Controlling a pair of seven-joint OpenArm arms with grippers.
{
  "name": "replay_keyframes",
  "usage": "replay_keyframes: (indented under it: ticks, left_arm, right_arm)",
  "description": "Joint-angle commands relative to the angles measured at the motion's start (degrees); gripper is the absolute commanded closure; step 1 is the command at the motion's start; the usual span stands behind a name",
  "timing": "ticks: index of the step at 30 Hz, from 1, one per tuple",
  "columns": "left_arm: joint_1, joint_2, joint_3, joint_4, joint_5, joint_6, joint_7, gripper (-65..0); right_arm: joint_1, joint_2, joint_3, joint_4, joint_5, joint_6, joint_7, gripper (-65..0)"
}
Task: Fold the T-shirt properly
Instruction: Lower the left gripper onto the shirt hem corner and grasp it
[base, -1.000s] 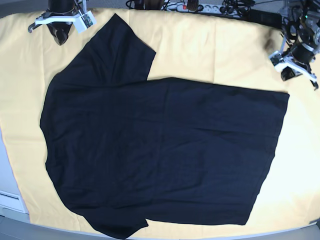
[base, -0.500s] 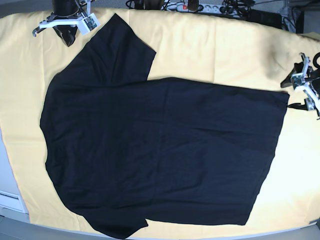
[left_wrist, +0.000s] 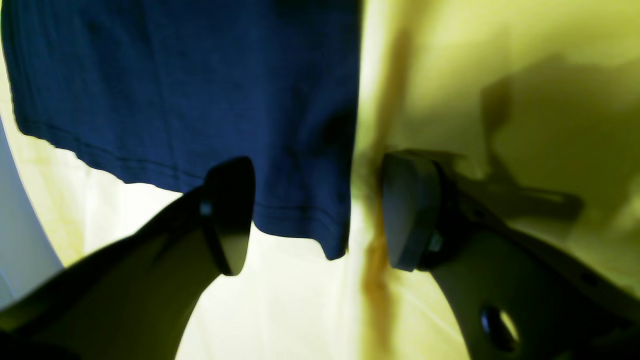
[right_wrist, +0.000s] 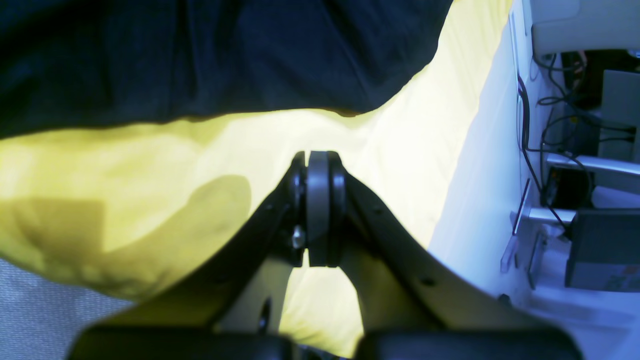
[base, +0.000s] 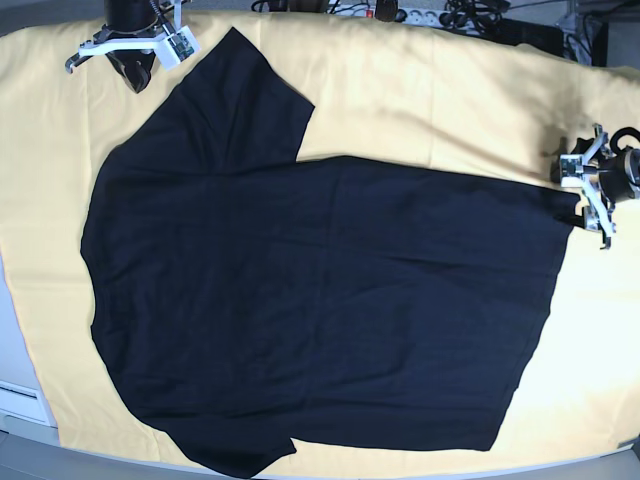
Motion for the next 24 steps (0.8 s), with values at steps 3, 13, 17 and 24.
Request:
replay_keyframes:
  ticks: [3, 13, 17, 24]
  left_arm:
    - [-5.46, -0.37, 4.22, -2.29, 1.29, 0.22, 1.77, -40.3]
    - [-12.33, -3.43, 5.92, 0.57, -2.62, -9.35, 1.79, -40.3]
    - [-12.31, -5.16, 5.92, 1.55, -2.6, -9.27, 1.79, -40.3]
    - [-11.76, -3.02, 5.95, -0.2, -2.36, -10.78, 1.57, -40.3]
  right_arm:
    - [-0.7, 0.17, 0.04, 0.77, -0.85, -0.79, 0.63, 0.0]
    - [-0.7, 0.17, 0.07, 0.77, -0.9, -0.79, 0.5, 0.0]
    - [-0.7, 0.17, 0.04, 0.77, -0.9, -0.79, 0.5, 0.0]
    - [-0.7, 0.17, 0.04, 0.77, -0.9, -0.79, 0.61, 0.0]
